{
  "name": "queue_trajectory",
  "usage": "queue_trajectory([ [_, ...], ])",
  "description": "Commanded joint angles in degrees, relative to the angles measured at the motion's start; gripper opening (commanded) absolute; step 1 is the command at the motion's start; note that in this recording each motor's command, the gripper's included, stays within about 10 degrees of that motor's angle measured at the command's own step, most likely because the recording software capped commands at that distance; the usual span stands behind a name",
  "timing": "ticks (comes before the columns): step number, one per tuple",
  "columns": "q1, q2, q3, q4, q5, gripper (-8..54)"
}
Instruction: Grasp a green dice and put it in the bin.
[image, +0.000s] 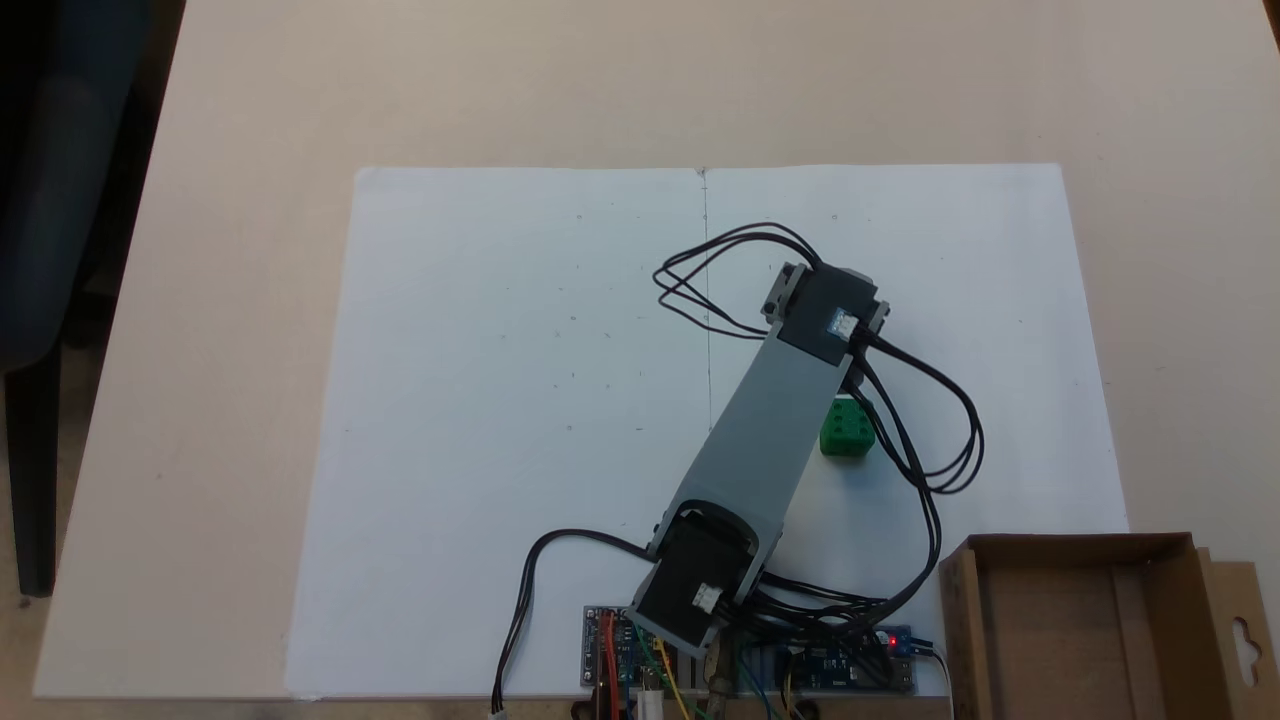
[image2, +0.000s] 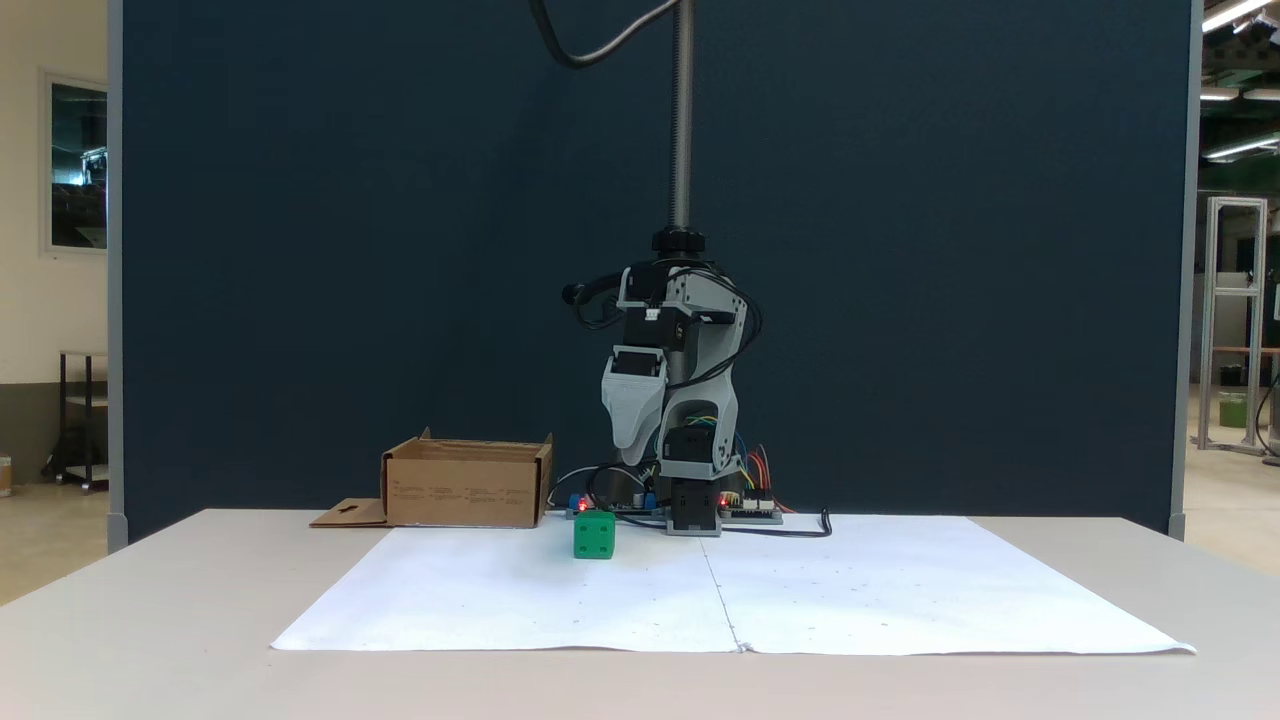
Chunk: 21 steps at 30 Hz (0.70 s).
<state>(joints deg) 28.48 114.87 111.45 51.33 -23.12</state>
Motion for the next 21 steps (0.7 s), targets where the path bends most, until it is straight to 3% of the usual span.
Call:
queue_trajectory([
  [1,1.5,0.3,0.8,1.4,-4.7,44.2],
  [9,7.4,-0.8,2.6,1.5,-8.2,44.0],
  [21,16.3,-2.2,6.3,1.5,-22.3,44.2],
])
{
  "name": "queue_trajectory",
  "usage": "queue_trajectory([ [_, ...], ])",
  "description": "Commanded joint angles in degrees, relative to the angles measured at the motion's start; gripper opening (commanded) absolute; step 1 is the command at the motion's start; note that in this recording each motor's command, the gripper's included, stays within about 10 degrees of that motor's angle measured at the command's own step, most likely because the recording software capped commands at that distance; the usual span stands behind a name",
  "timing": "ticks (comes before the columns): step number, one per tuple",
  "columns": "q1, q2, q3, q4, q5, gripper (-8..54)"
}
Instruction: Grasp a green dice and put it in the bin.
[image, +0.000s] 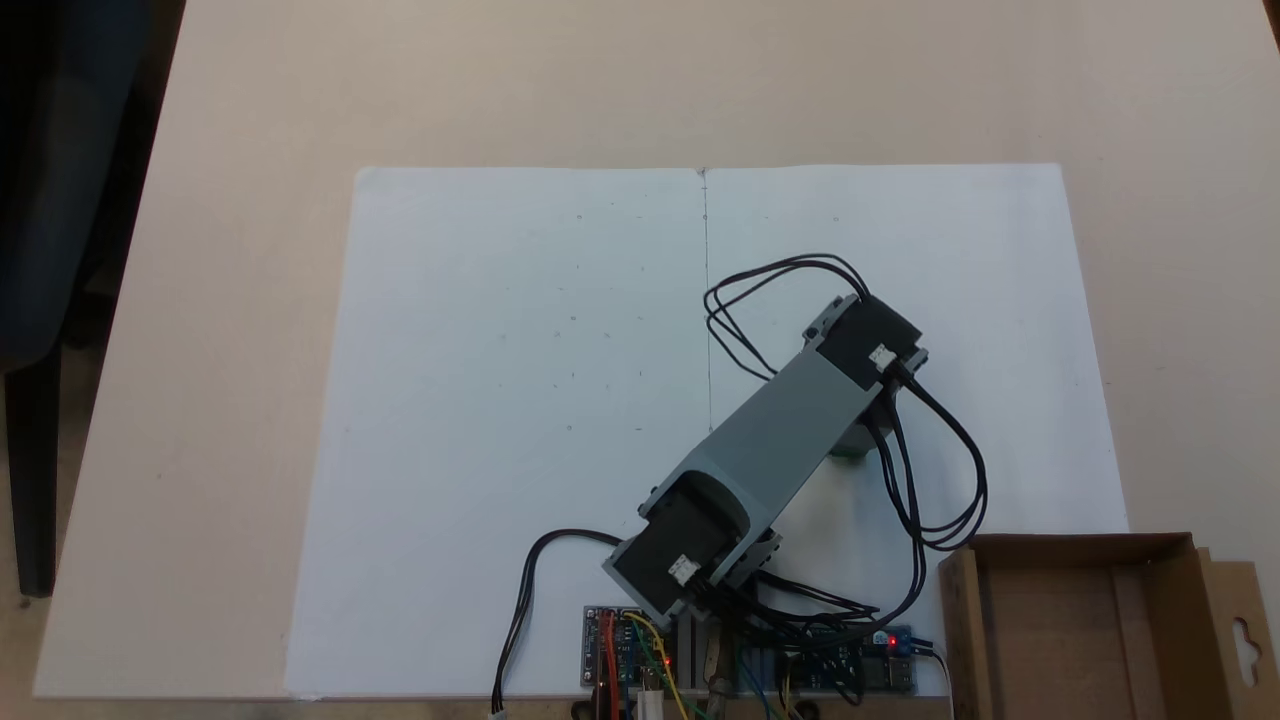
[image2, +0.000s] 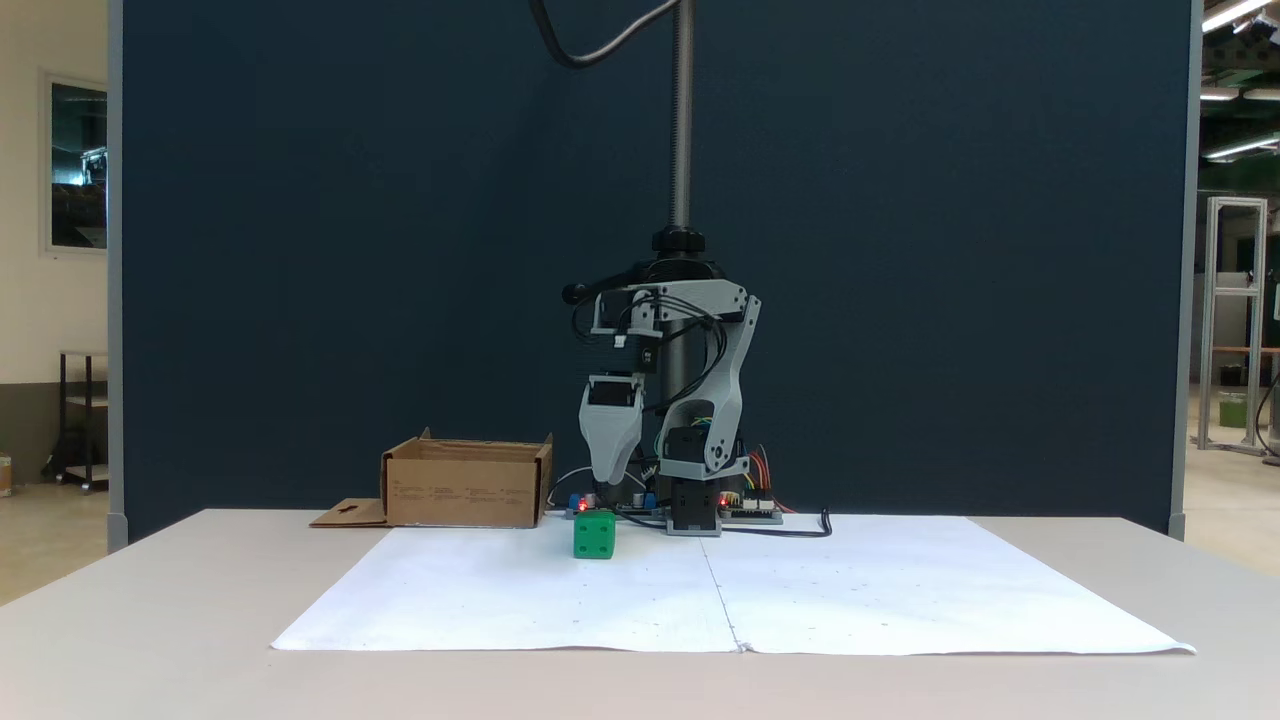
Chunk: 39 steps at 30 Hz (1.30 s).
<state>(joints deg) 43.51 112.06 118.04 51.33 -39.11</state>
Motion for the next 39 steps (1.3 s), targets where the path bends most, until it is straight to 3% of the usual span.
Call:
queue_trajectory([
  [1,1.7,0.3,0.2,1.5,-7.6,44.2],
  [23,5.3,-0.6,1.4,-1.3,-8.3,44.3],
  [39,5.1,-9.0,1.4,-8.6,-8.4,43.8],
])
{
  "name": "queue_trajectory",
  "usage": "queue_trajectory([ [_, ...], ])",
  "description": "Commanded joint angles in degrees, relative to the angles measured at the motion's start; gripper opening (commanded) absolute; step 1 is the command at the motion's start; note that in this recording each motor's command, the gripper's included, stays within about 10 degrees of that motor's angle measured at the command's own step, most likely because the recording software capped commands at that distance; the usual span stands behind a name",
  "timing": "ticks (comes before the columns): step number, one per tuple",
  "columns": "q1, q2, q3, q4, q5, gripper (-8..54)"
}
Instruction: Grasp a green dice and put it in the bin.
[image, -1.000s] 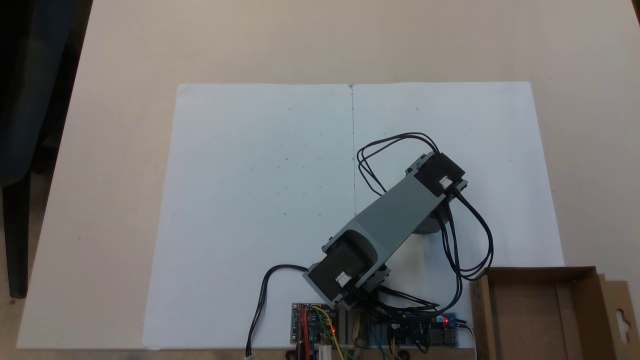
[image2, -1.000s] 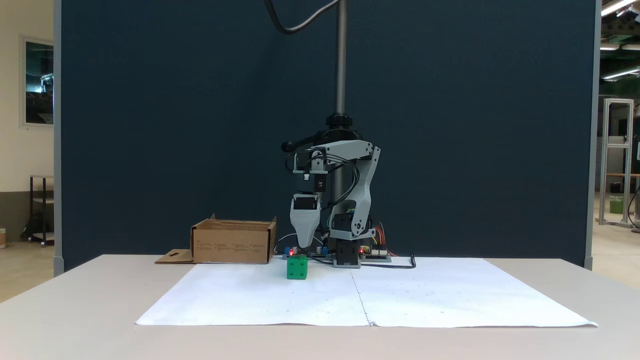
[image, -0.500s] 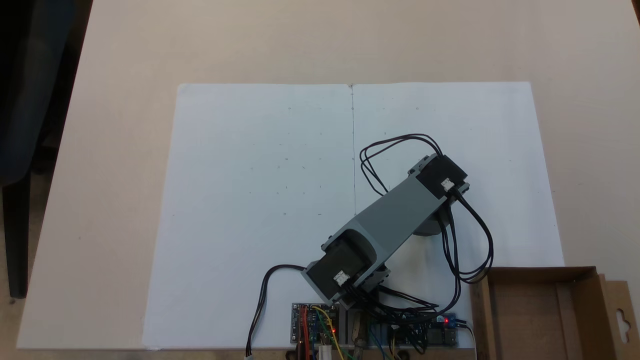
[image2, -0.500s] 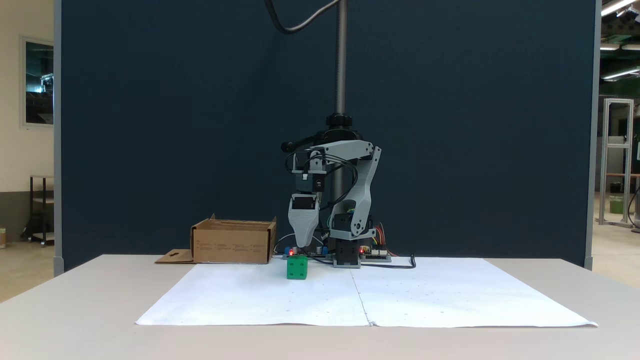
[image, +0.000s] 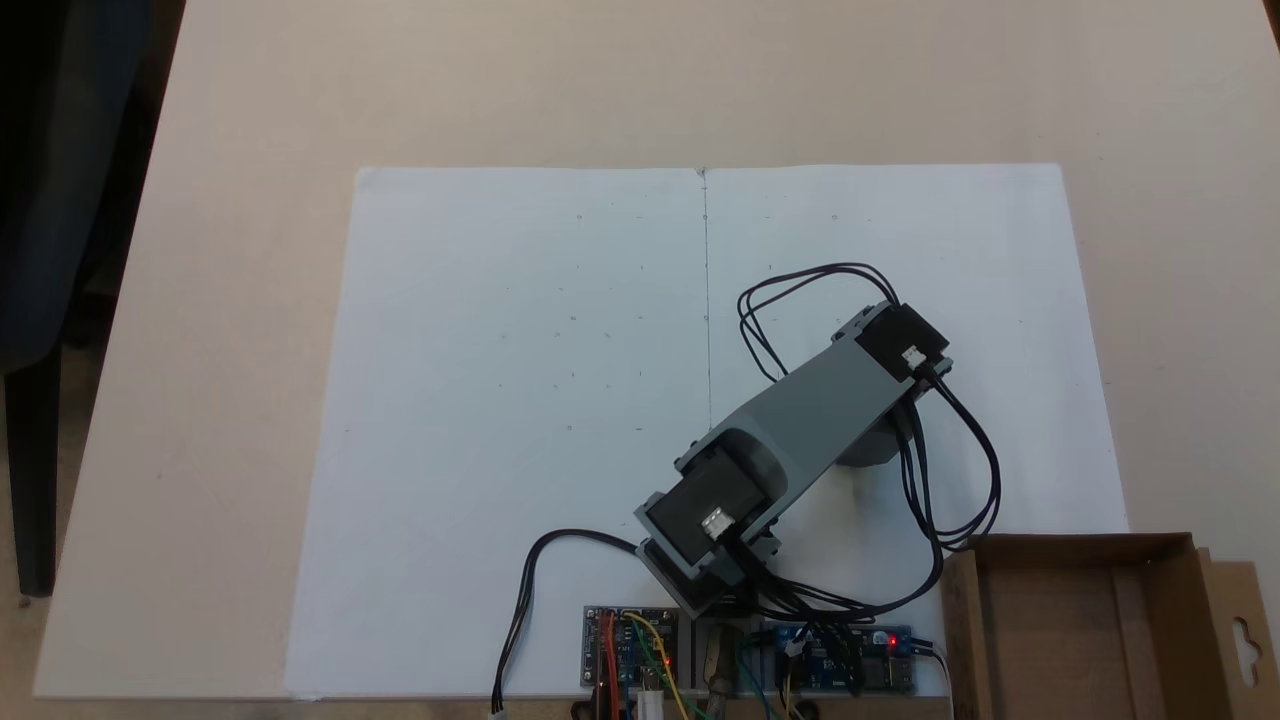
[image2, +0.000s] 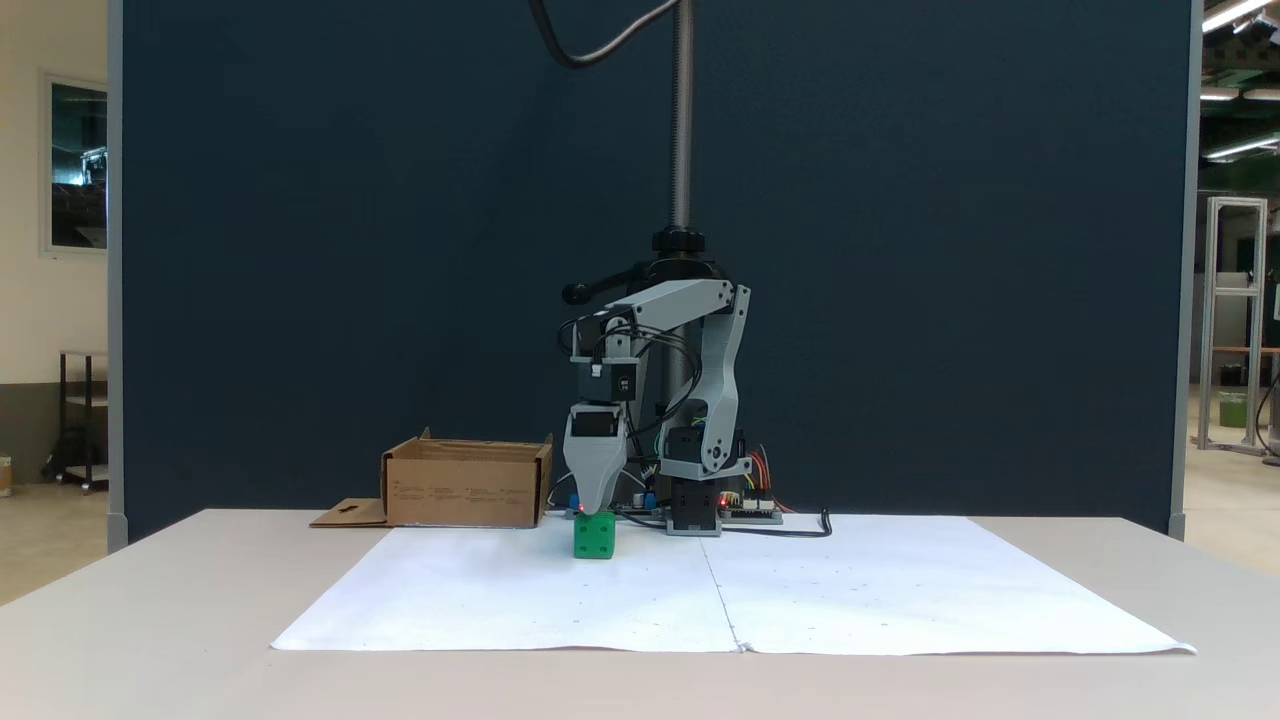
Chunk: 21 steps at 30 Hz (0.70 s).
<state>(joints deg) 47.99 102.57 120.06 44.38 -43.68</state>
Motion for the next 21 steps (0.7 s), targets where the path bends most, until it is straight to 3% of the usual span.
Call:
queue_trajectory([
  [1,0.6,0.2,-0.6,-1.7,-3.8,43.8],
  [21,1.0,-6.7,-0.2,-3.2,-4.0,43.1],
])
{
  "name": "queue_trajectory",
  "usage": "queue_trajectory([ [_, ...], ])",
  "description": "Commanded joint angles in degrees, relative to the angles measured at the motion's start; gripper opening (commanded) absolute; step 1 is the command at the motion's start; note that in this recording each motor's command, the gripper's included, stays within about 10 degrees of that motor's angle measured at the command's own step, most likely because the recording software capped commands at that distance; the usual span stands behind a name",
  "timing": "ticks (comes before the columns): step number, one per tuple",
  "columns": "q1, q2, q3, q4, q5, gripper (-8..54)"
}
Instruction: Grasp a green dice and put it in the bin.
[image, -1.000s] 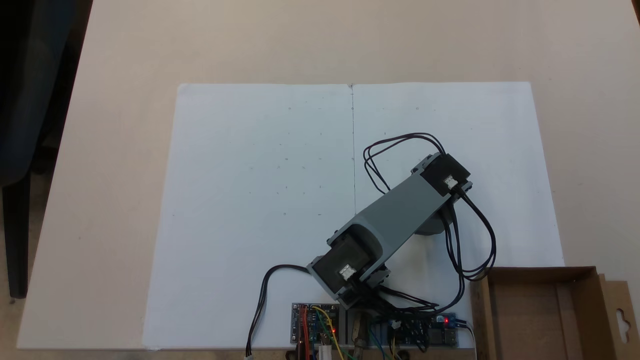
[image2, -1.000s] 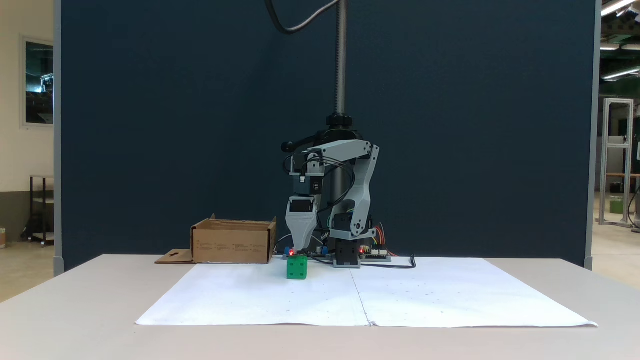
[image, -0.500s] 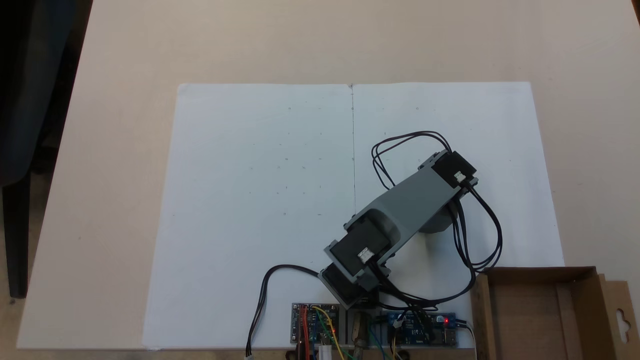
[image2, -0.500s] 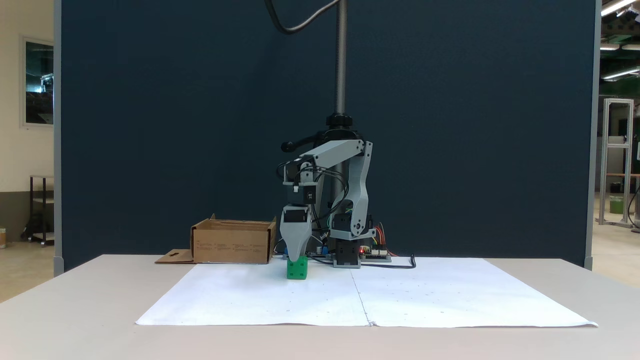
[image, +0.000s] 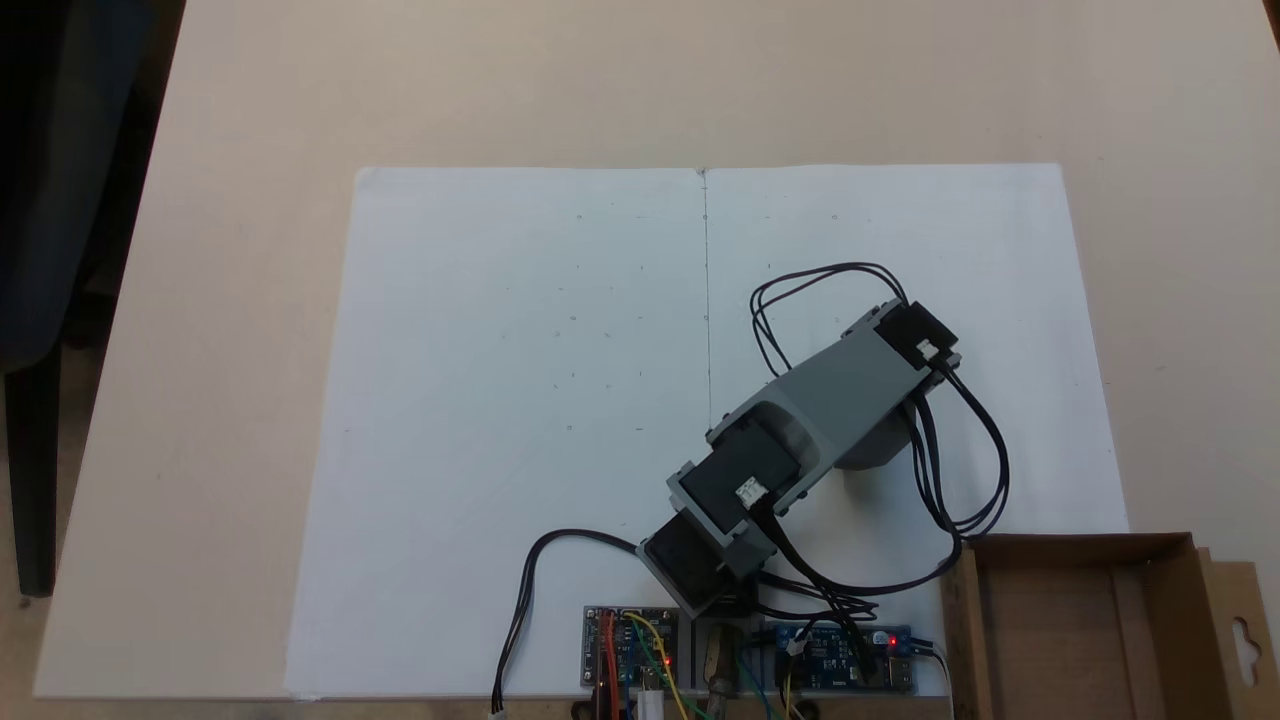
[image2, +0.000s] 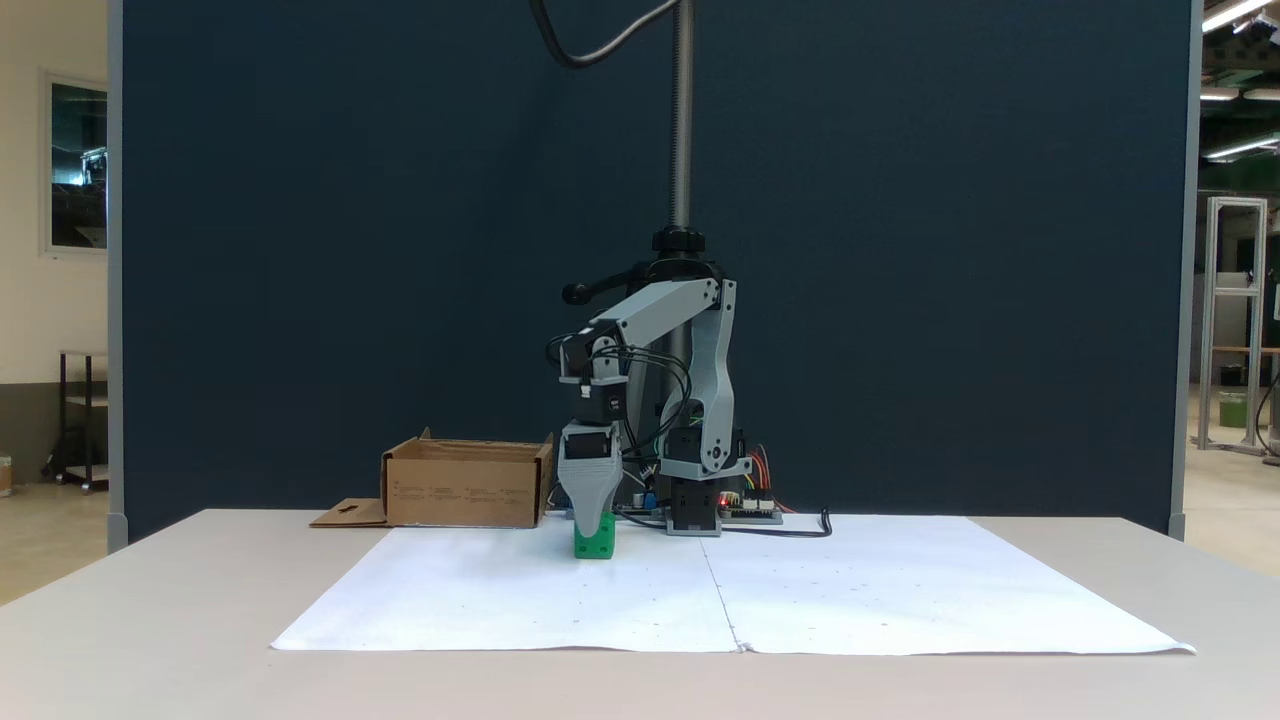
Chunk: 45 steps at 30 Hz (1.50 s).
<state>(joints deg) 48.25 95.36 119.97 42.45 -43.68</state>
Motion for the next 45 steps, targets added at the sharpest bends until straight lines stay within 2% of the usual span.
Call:
queue_trajectory([
  [1,0.7,0.2,0.0,-1.4,-4.0,43.1],
  [24,0.4,2.9,10.3,-14.2,-4.0,42.9],
  [41,0.6,3.7,10.6,-18.0,-4.0,41.9],
  [45,0.7,3.7,11.0,-18.0,-4.0,38.8],
])
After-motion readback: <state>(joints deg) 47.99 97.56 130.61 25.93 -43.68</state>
